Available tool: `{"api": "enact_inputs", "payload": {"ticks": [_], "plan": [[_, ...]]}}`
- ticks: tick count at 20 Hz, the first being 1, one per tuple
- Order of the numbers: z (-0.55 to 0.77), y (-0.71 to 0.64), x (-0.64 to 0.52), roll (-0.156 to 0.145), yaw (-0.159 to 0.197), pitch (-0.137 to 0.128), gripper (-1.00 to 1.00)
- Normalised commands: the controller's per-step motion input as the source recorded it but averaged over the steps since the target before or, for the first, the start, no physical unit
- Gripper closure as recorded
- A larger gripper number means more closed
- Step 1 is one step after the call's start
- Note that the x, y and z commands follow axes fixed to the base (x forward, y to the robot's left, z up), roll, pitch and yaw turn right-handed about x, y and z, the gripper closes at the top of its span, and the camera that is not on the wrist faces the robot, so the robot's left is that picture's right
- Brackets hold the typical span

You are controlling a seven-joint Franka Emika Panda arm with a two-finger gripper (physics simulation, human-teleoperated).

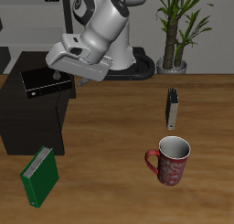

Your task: Place the black book flat on top of the shelf

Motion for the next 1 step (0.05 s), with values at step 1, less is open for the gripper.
{"api": "enact_inputs", "payload": {"ticks": [1], "plan": [[0.0, 0.0, 0.0, 0.0, 0.0, 0.0, -1.0]]}}
